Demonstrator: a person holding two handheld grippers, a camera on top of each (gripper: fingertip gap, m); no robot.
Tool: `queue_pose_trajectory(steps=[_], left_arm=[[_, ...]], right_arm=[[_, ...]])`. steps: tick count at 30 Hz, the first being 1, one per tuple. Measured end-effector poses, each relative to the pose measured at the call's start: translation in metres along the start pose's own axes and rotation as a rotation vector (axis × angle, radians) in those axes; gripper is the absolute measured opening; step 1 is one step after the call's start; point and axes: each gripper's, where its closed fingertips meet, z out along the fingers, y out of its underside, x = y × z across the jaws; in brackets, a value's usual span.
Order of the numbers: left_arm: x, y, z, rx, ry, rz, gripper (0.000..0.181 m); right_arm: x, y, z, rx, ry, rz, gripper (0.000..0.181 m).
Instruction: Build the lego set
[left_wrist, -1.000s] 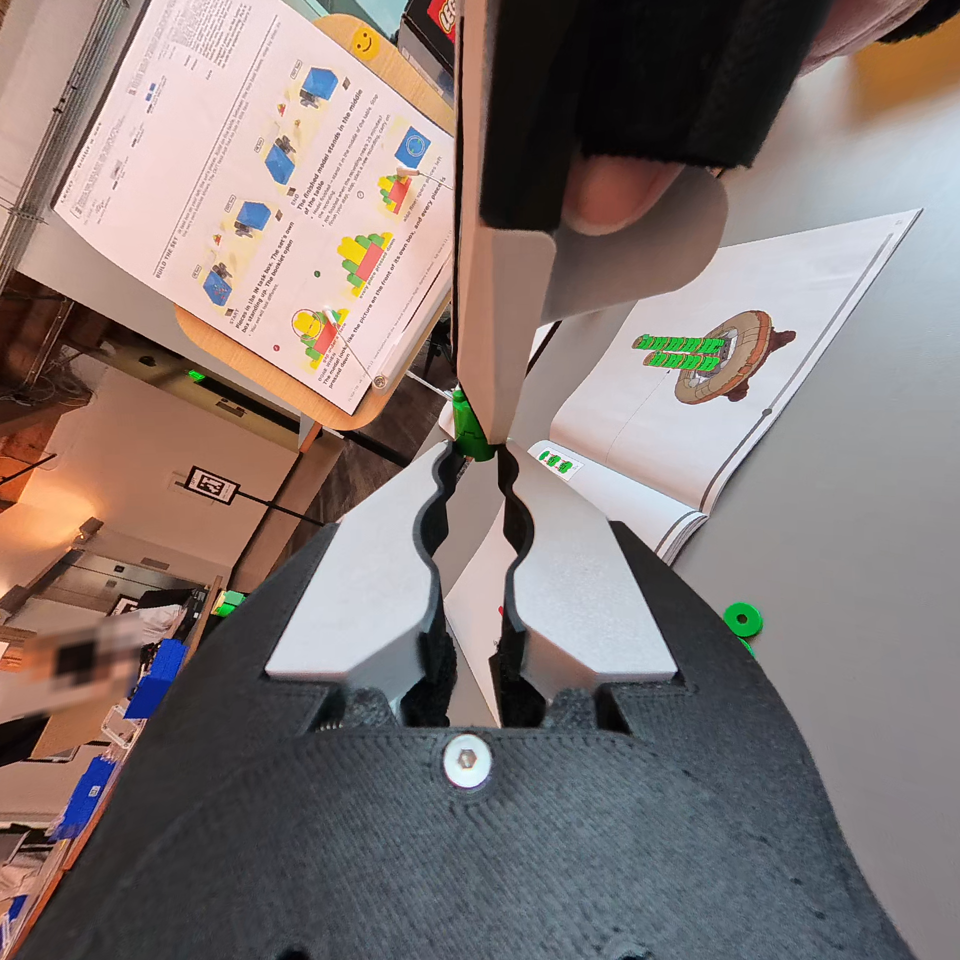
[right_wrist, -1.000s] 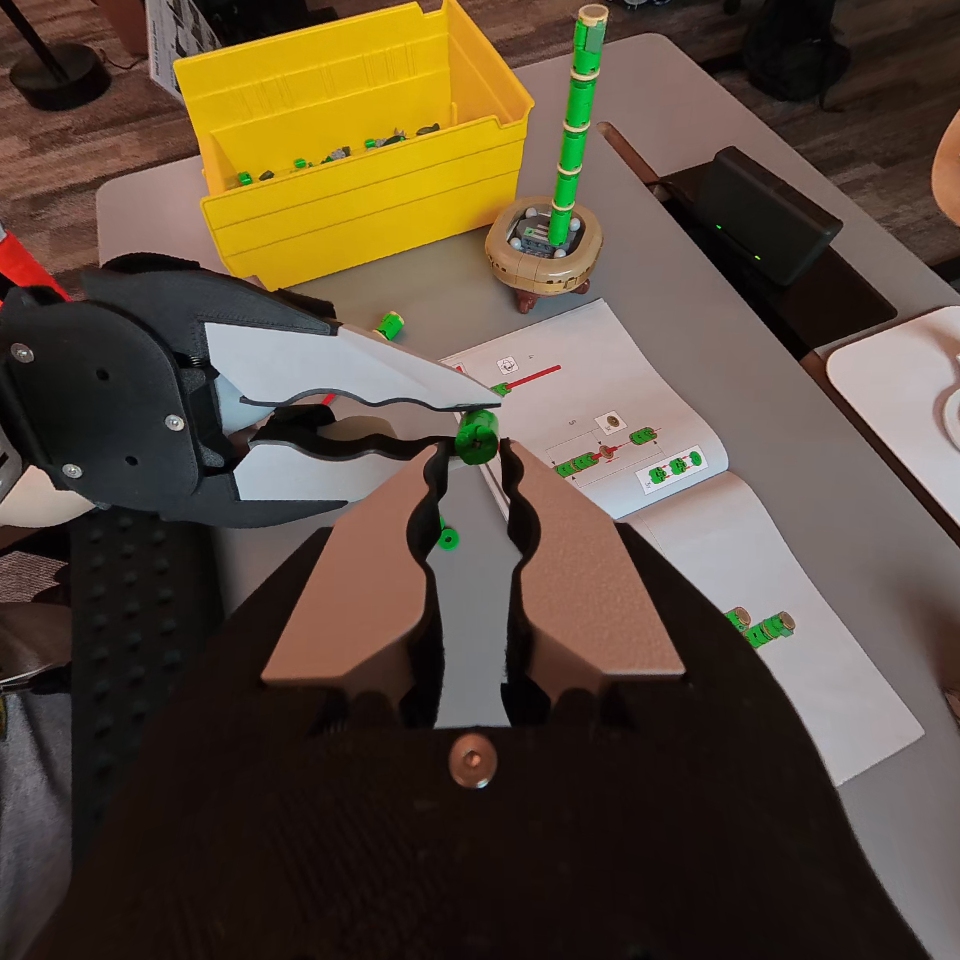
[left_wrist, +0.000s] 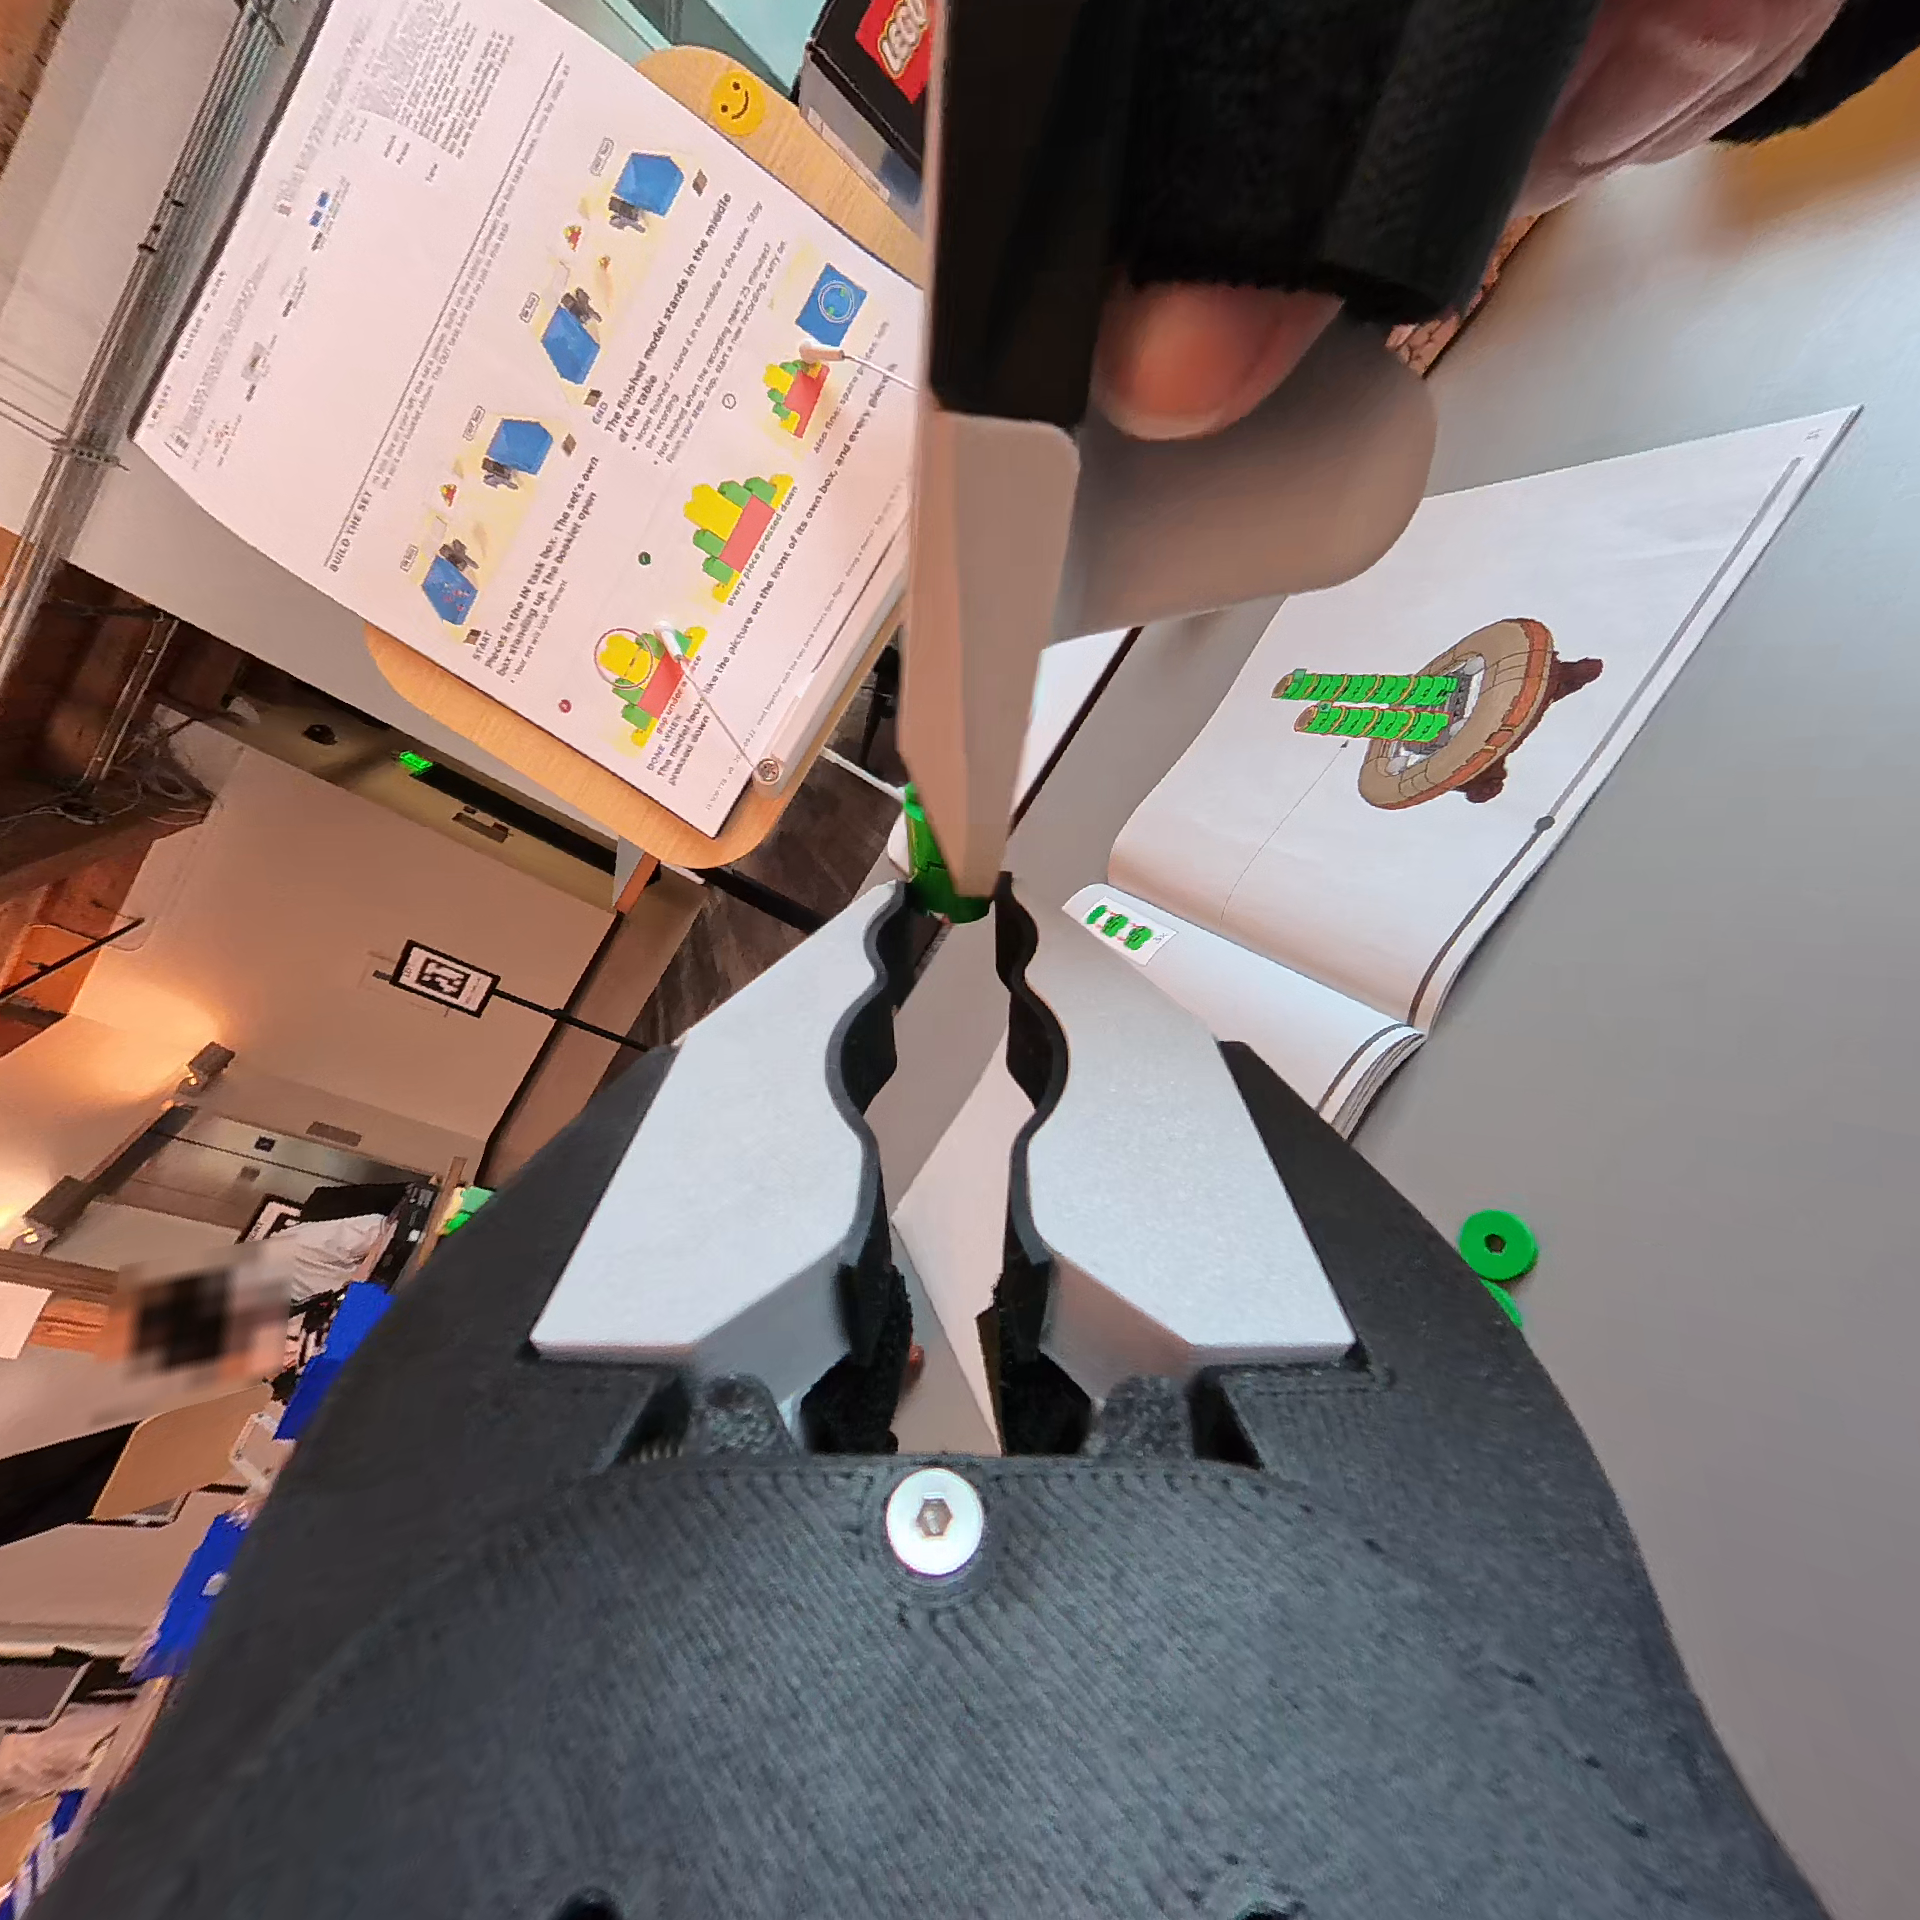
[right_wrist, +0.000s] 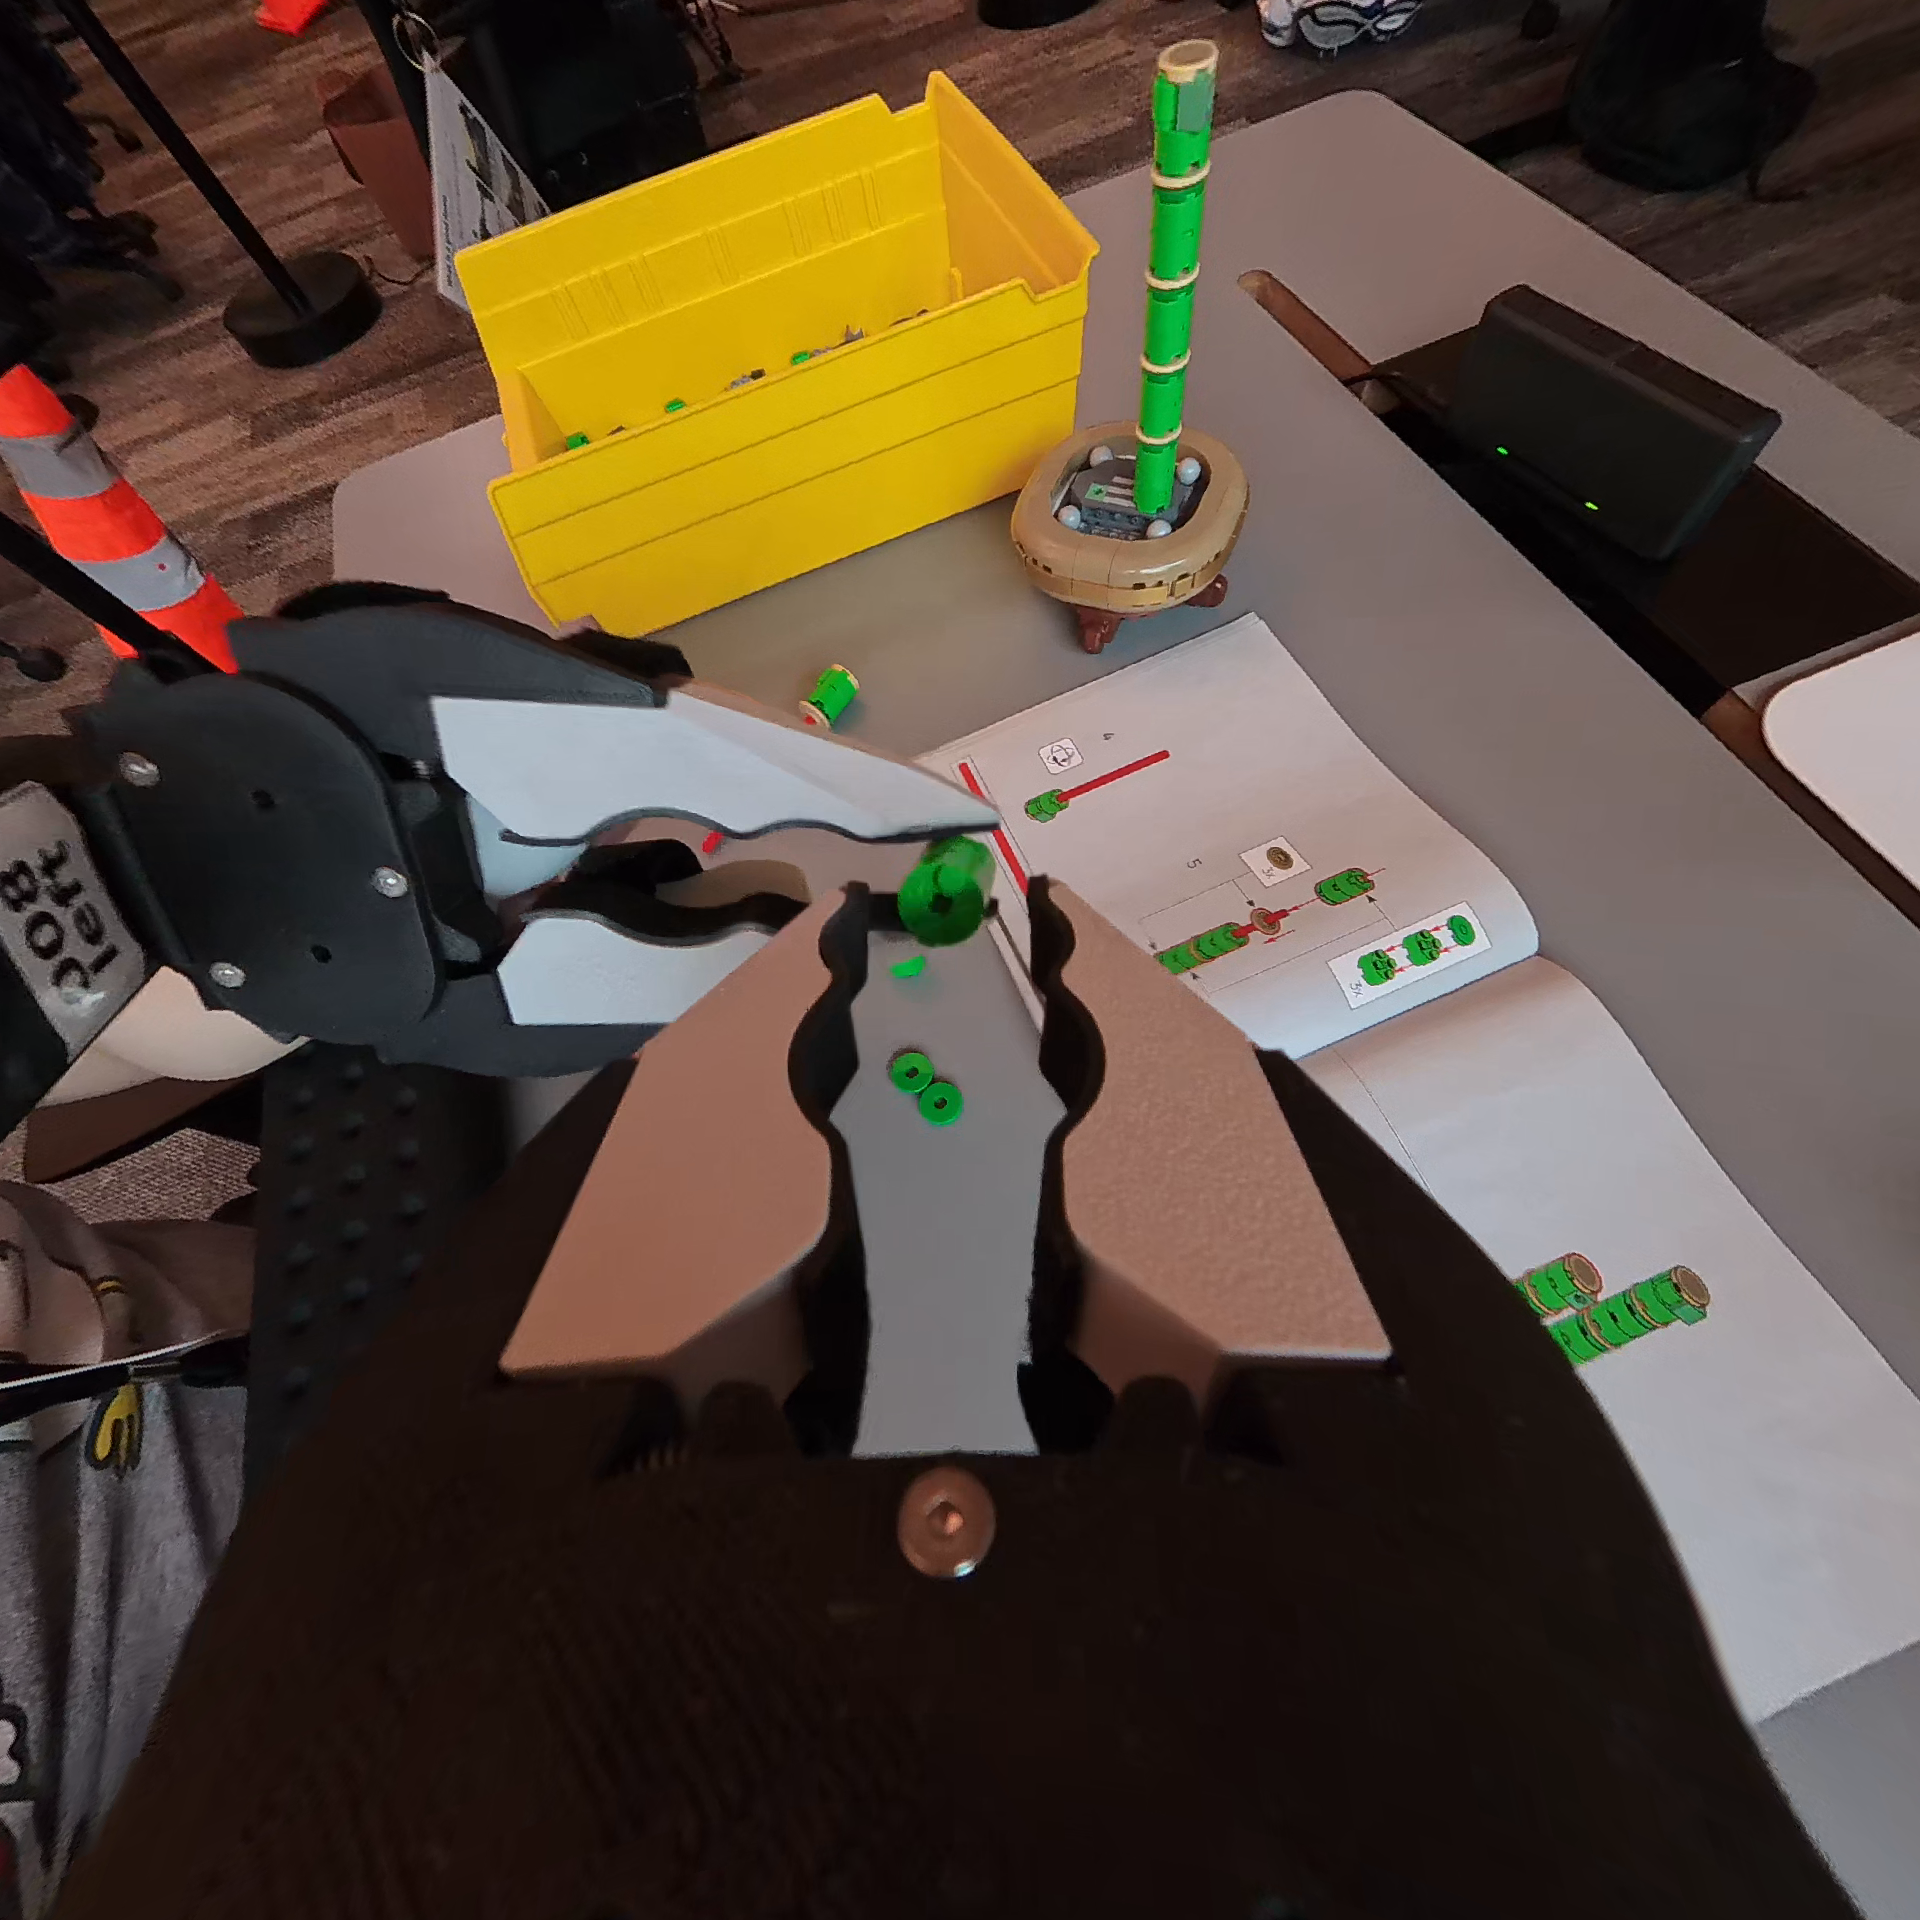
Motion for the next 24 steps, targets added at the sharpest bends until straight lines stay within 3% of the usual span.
queue_pose_trajectory(steps=[13,17,24], left_arm=[[0.000,-0.002,-0.001,0.011,-0.007,-0.019,0.014],[-0.001,-0.003,-0.001,0.014,-0.011,-0.022,0.014],[0.006,-0.011,-0.003,0.085,0.010,0.021,0.014]], right_arm=[[0.005,0.001,0.005,-0.017,0.082,-0.043,0.027],[0.001,-0.002,0.007,-0.006,0.075,-0.063,0.015],[-0.001,0.006,-0.002,-0.068,0.026,-0.045,0.015]])
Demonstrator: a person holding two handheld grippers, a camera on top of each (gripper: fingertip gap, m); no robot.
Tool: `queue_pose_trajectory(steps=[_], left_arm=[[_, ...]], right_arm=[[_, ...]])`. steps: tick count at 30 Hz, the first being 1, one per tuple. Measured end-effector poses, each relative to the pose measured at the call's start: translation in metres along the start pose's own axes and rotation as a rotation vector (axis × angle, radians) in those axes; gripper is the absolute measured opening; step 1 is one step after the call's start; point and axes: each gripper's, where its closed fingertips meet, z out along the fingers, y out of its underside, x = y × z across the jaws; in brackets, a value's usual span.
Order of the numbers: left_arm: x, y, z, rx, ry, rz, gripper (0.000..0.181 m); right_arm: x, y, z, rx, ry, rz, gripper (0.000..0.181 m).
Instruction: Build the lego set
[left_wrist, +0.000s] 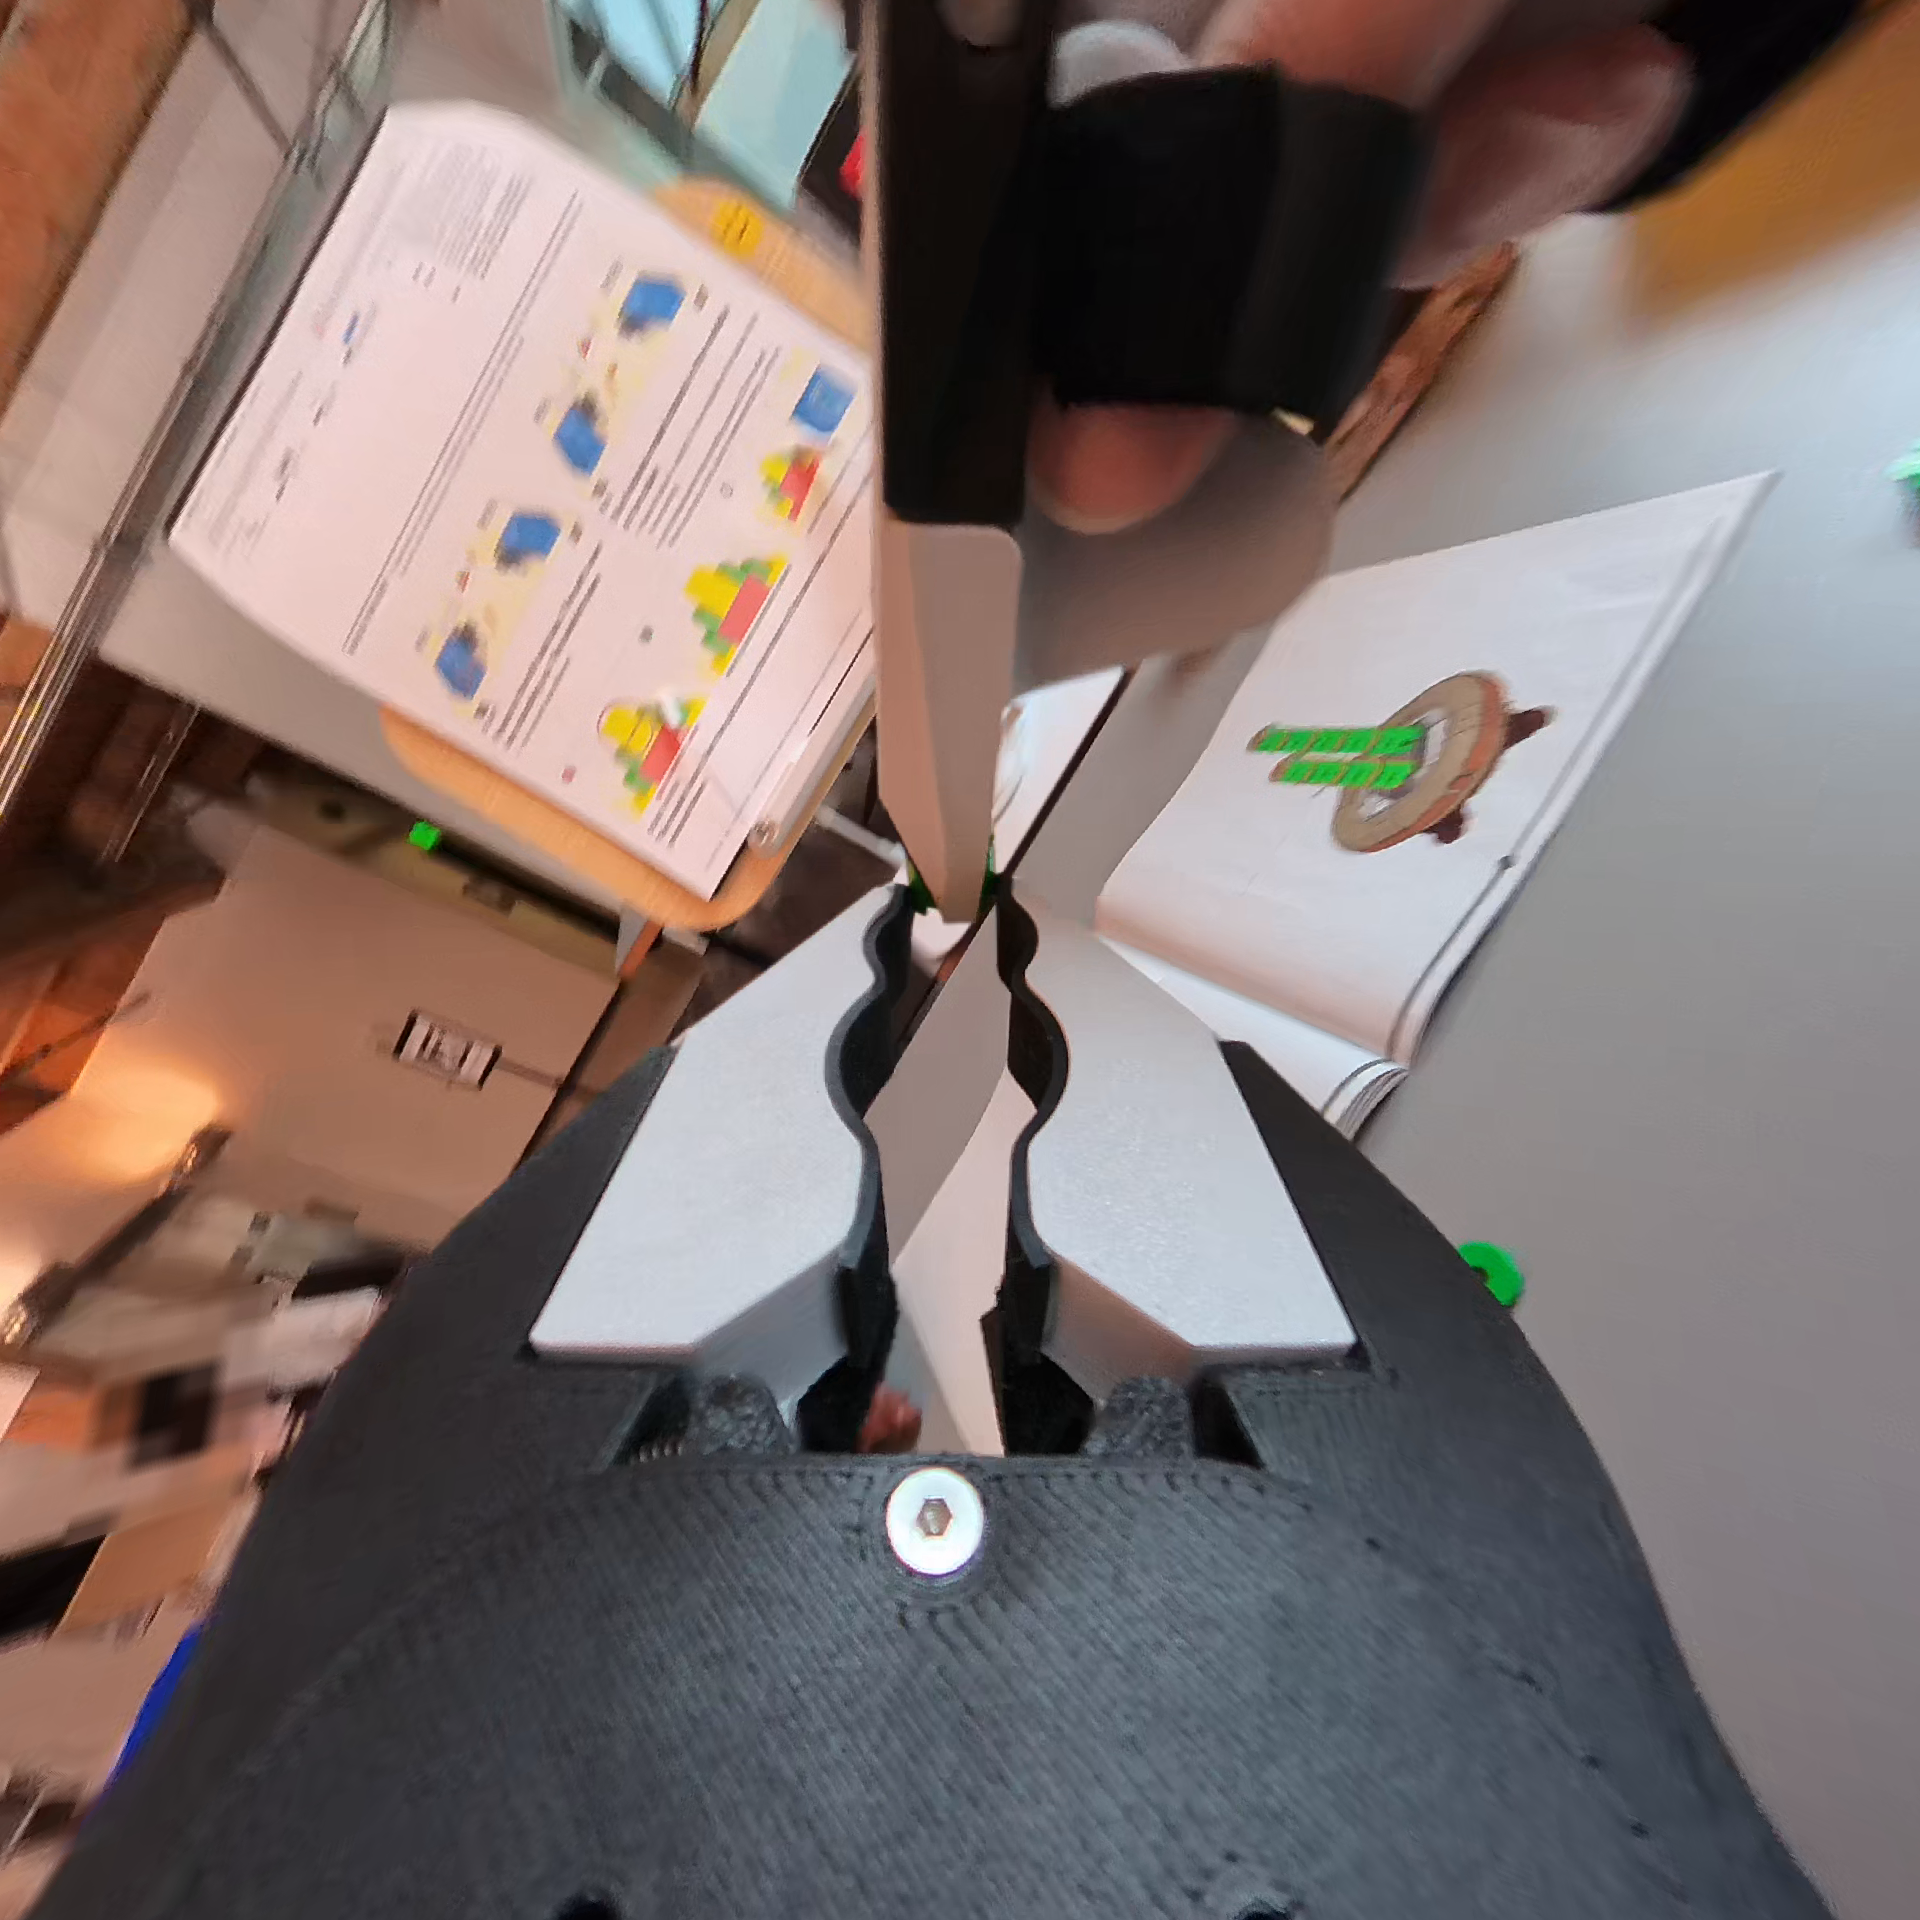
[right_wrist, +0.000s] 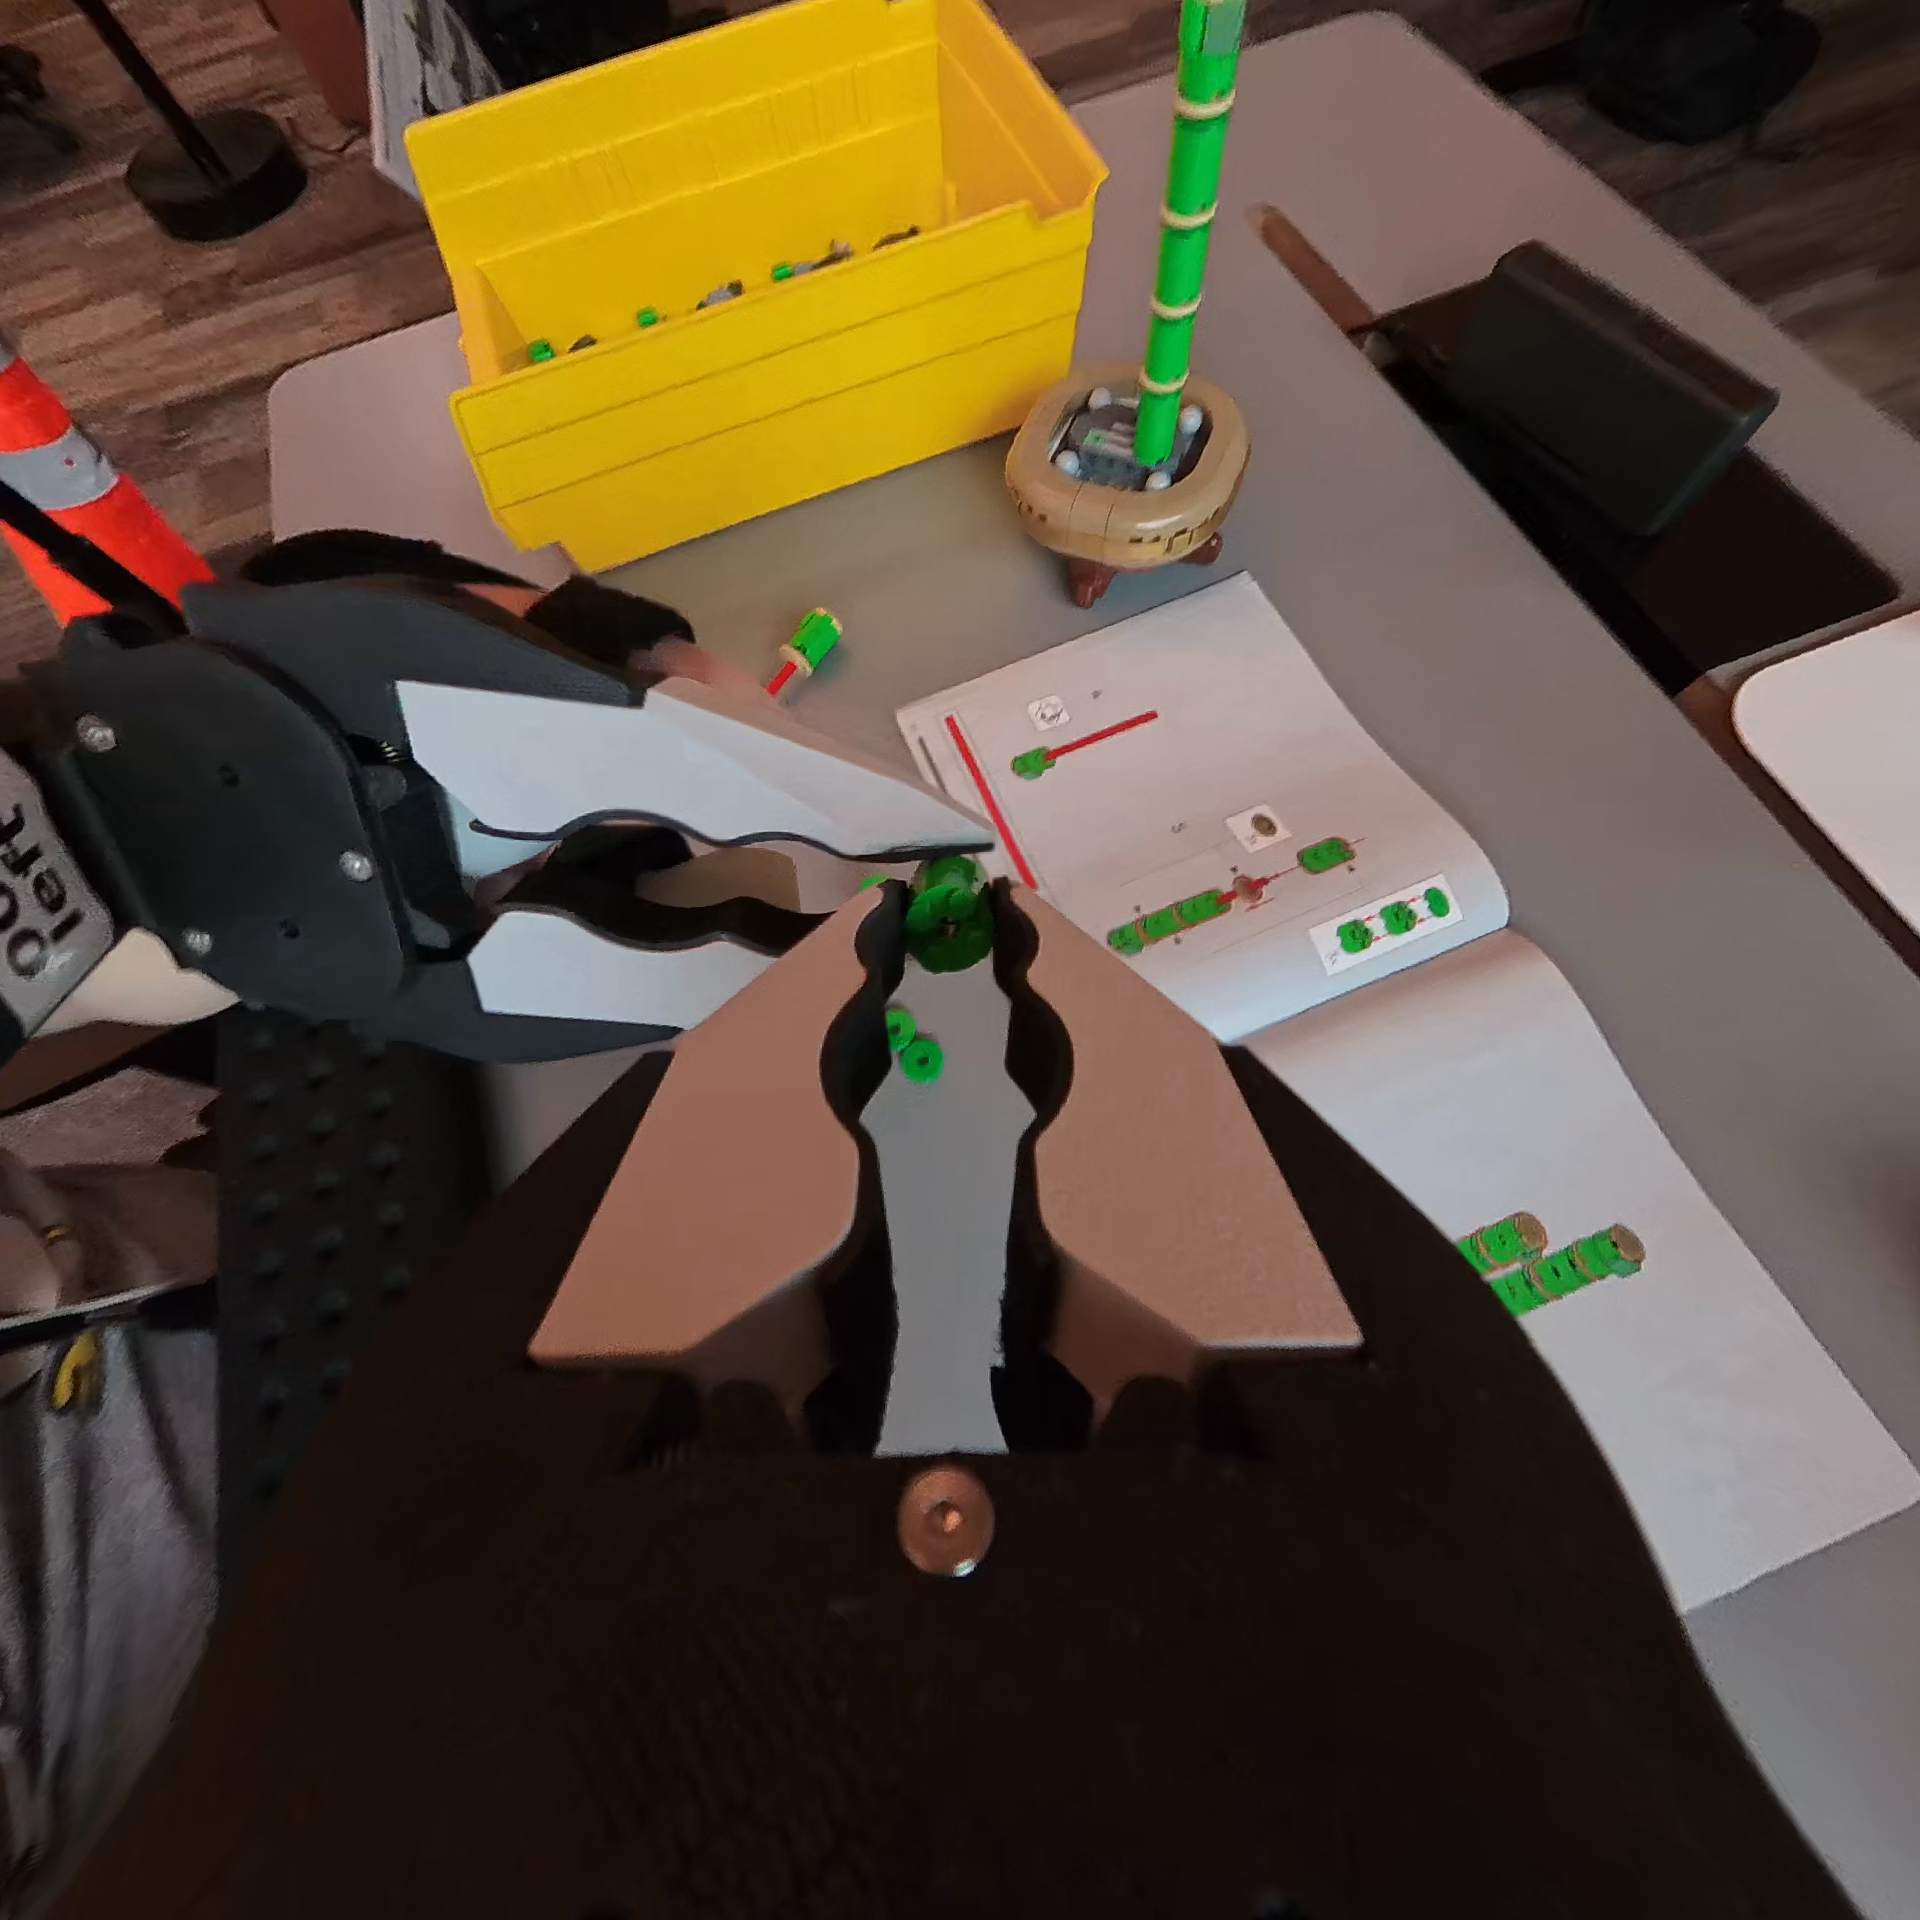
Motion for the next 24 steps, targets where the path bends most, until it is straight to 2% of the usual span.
queue_pose_trajectory(steps=[2,5,8,10,13,16,24], left_arm=[[0.010,-0.011,-0.003,0.066,0.057,-0.004,0.024],[0.033,-0.028,-0.012,0.168,0.206,-0.012,0.040],[0.056,-0.047,-0.029,0.288,0.336,0.015,0.044],[0.070,-0.060,-0.039,0.364,0.406,0.012,0.045],[0.092,-0.076,-0.052,0.439,0.522,-0.016,0.049],[0.108,-0.087,-0.064,0.499,0.609,-0.032,0.050],[0.112,-0.094,-0.075,0.577,0.639,-0.021,0.034]], right_arm=[[0.000,0.012,-0.009,-0.066,-0.056,0.012,0.015],[-0.010,0.042,-0.033,-0.198,-0.252,0.079,0.015],[-0.029,0.073,-0.062,-0.288,-0.508,0.124,0.015],[-0.048,0.096,-0.078,-0.342,-0.686,0.034,0.014],[-0.074,0.109,-0.089,-0.384,-0.914,0.012,0.015],[-0.082,0.115,-0.084,-0.445,-0.982,0.033,0.015],[-0.093,0.114,-0.080,-0.476,-1.072,0.065,0.015]])
